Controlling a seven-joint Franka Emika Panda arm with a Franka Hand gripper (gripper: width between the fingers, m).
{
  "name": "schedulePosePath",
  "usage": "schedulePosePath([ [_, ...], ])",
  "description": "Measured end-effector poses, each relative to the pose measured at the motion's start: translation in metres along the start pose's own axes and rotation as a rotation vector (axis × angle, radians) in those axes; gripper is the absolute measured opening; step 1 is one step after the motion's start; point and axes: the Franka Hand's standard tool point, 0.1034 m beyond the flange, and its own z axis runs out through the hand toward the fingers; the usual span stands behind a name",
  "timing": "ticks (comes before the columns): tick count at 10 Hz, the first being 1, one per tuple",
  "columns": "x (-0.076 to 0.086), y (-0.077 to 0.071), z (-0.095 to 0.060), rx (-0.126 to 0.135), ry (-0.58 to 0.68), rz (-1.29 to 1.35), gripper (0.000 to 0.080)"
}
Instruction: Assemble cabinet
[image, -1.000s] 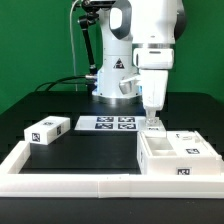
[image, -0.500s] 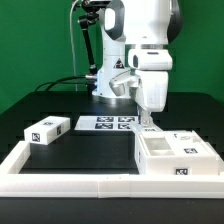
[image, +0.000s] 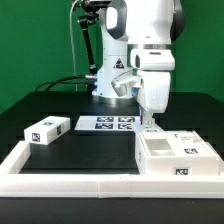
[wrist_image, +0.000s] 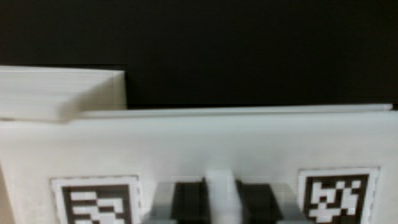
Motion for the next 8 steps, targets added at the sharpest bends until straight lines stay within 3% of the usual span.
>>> schedulePosePath([
  [2,0.0001,0.0055,-0.0009,0.020,-0.011,0.005,0.0069],
  [8,0.0002,0.0061,-0.0017,0.019,-0.012,0.010,0.0069],
])
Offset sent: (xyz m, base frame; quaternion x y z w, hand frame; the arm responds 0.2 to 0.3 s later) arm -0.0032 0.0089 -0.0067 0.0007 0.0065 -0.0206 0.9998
